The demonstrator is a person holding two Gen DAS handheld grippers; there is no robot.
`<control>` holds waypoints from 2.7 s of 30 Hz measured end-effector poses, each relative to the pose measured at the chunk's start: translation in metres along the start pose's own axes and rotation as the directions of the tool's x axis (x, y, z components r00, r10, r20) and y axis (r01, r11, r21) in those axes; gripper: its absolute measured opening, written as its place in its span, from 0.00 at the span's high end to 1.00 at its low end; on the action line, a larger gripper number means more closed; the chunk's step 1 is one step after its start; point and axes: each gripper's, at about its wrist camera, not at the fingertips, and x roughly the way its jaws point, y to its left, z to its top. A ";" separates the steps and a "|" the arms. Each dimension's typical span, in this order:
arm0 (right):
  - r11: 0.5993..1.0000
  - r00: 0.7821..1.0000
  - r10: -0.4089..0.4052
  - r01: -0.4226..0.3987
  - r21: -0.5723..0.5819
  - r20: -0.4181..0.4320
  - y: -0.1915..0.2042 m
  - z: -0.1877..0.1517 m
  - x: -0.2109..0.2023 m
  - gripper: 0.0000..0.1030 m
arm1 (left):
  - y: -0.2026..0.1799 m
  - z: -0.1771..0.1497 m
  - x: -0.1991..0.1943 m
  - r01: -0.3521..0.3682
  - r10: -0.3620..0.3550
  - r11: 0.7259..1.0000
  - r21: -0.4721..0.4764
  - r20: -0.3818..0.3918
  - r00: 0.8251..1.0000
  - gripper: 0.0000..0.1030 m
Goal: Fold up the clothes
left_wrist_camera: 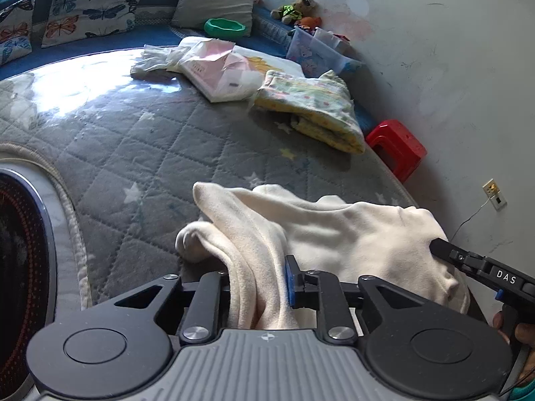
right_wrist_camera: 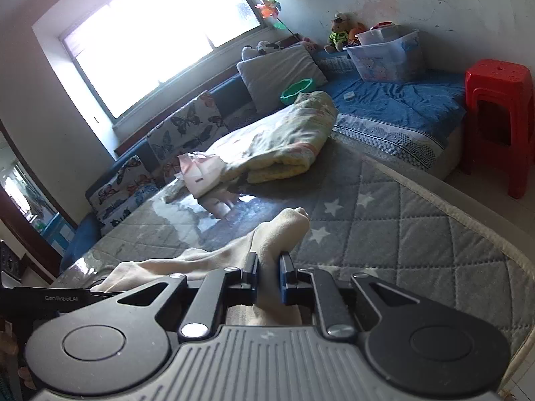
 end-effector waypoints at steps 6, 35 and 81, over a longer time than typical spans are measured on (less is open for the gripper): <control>0.999 0.999 -0.032 0.032 0.011 -0.025 -0.008 -0.006 0.005 0.88 | 0.008 -0.006 0.006 -0.047 0.046 0.999 -0.007 -0.015 0.999 0.57; 0.900 0.996 -0.085 0.076 -0.430 -0.002 0.090 -0.068 0.018 0.38 | 0.009 -0.021 -0.005 -0.256 0.250 0.961 0.101 0.063 0.966 0.21; 0.859 0.986 -0.160 0.113 -0.500 -0.051 0.093 -0.006 0.118 0.23 | 0.027 0.033 0.044 -0.347 0.337 0.925 0.155 0.091 0.937 0.18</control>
